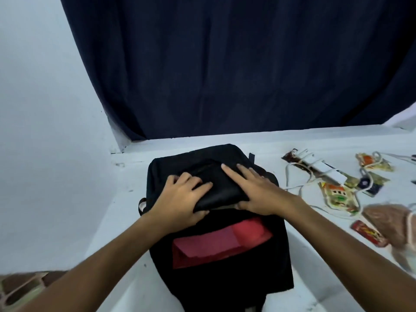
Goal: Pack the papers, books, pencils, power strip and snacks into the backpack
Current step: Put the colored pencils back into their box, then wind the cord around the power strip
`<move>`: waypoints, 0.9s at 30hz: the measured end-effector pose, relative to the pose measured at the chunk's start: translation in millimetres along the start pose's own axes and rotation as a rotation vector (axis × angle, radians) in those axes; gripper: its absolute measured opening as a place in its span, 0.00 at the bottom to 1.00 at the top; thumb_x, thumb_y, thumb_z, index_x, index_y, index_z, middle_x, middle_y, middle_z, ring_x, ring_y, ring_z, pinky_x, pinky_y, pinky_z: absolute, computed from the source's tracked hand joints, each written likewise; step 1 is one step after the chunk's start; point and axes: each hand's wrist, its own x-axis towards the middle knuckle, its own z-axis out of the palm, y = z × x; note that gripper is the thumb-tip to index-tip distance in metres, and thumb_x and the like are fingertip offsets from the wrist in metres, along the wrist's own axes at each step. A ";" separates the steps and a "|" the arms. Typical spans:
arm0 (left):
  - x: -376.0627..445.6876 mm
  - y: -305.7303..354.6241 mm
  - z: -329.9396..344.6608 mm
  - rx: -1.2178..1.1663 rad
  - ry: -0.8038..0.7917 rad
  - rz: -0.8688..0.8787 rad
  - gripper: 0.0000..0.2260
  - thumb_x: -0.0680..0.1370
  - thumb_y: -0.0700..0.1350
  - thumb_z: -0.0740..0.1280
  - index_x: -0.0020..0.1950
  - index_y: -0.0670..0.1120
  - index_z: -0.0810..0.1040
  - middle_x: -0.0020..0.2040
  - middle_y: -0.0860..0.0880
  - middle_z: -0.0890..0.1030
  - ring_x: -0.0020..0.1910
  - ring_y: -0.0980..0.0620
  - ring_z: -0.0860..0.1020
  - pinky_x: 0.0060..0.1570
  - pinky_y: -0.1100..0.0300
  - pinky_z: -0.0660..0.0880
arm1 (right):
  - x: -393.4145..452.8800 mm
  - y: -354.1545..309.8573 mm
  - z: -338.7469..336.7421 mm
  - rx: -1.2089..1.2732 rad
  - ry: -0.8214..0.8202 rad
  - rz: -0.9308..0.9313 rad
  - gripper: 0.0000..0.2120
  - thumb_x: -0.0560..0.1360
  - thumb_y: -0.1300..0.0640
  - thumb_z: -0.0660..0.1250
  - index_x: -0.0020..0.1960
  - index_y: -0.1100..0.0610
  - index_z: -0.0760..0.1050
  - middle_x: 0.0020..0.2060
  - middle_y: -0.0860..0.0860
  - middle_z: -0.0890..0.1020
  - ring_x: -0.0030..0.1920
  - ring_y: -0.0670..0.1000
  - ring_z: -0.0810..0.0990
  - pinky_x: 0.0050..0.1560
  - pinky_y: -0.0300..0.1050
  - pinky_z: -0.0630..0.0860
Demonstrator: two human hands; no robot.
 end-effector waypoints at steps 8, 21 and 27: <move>-24.8 21.6 60.0 0.075 -0.195 0.069 0.31 0.62 0.62 0.73 0.61 0.51 0.80 0.57 0.43 0.82 0.50 0.45 0.82 0.33 0.56 0.80 | -12.3 3.6 92.3 -0.092 0.179 0.001 0.41 0.67 0.54 0.61 0.76 0.39 0.50 0.78 0.56 0.53 0.76 0.66 0.49 0.69 0.67 0.60; 109.2 103.0 -81.0 -0.306 -0.693 -0.143 0.15 0.76 0.54 0.67 0.39 0.43 0.80 0.28 0.46 0.81 0.24 0.50 0.79 0.28 0.59 0.79 | -16.6 163.5 -2.5 0.584 0.356 0.059 0.27 0.73 0.53 0.71 0.71 0.51 0.68 0.68 0.52 0.72 0.66 0.49 0.70 0.65 0.40 0.67; 203.5 191.3 -37.6 -0.492 -0.370 -0.064 0.07 0.75 0.55 0.68 0.40 0.54 0.77 0.37 0.56 0.80 0.38 0.61 0.76 0.41 0.62 0.73 | -14.4 280.2 6.7 0.176 0.192 0.437 0.37 0.70 0.43 0.69 0.73 0.52 0.57 0.66 0.58 0.69 0.65 0.62 0.67 0.60 0.55 0.70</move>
